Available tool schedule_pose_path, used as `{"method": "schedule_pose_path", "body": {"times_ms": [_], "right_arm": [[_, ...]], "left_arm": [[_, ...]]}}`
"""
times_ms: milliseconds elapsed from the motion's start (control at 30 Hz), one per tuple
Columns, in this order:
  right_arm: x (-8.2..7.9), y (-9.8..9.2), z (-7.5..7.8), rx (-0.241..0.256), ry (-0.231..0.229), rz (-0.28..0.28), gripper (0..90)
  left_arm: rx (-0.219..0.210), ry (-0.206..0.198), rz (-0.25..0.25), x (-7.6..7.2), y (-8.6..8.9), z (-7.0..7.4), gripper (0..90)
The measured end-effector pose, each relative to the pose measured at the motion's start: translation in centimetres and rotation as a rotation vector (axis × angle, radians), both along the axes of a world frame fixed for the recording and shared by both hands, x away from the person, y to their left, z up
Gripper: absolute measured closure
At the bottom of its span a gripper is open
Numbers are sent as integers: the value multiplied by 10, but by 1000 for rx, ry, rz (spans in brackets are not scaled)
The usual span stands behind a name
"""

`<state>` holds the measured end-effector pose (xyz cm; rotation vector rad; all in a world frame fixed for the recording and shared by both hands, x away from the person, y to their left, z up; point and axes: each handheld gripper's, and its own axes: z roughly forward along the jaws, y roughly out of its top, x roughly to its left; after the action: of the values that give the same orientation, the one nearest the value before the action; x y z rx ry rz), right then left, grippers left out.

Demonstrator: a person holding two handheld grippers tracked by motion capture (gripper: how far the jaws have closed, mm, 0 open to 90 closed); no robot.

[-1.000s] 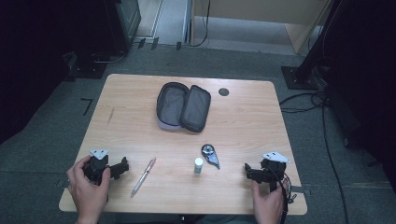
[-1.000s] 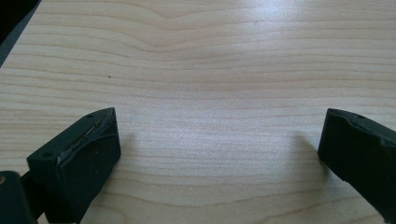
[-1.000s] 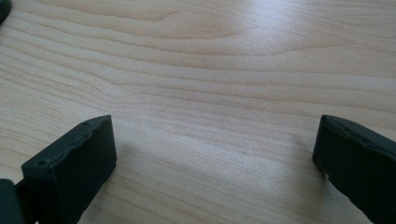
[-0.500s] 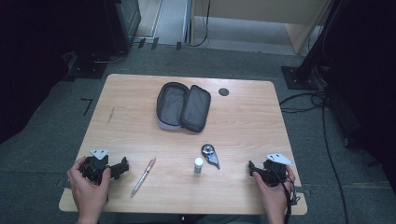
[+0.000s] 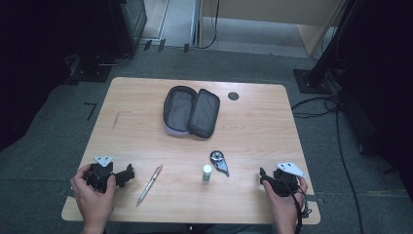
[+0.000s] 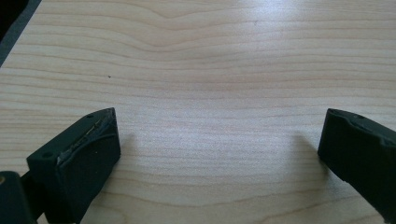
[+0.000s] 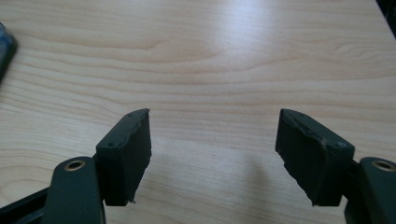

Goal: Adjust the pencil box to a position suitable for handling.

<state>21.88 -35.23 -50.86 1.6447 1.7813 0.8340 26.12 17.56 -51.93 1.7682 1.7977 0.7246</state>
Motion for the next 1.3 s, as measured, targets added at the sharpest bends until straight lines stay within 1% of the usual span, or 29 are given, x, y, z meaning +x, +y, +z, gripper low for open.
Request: {"method": "schedule_pose_path", "body": {"times_ms": [33,100,167,200,267,300,367,433,567,733,767,833,867,900,933,1033,1133,1167,1200,1300], "right_arm": [[-1,1,2,6,-8,4,269],[-2,2,7,38,-24,12,269],[-3,5,13,47,-28,20,275],[-4,10,20,46,-28,31,293],[-4,12,23,46,-30,35,292],[-3,14,27,41,-43,50,294],[-2,20,33,46,-45,64,294],[1,26,40,38,-56,78,298],[10,40,49,43,-70,97,303],[17,46,54,41,-75,111,302],[22,50,57,43,-78,118,302],[23,52,59,48,-78,121,302],[25,54,60,44,-80,128,302],[29,58,63,45,-81,146,305],[29,58,63,45,-81,146,305],[35,64,69,63,-86,165,313],[41,70,76,72,-103,186,332],[44,75,81,69,-108,201,343],[44,75,81,69,-108,201,343],[50,84,85,64,-107,228,358]], "left_arm": [[0,0,0,0,0,0,0],[0,0,0,0,0,0,0],[-1,0,0,0,0,0,0],[0,-1,0,0,0,0,0],[0,-1,0,0,0,0,0],[0,-1,0,0,0,0,0],[0,-1,0,0,0,0,0],[-1,-1,0,0,0,0,0],[0,-1,0,0,0,0,0],[-1,-1,0,0,0,0,0],[-1,-1,0,0,0,0,0],[-1,-1,0,0,0,0,0],[-1,-1,0,0,0,0,0],[-1,-1,0,0,0,0,0],[0,-1,0,0,0,0,0],[0,-1,0,0,0,0,0],[-1,-1,1,0,0,0,0],[1,1,-1,0,0,0,0],[1,1,-1,0,0,0,0],[1,1,-1,0,0,0,0]]}}
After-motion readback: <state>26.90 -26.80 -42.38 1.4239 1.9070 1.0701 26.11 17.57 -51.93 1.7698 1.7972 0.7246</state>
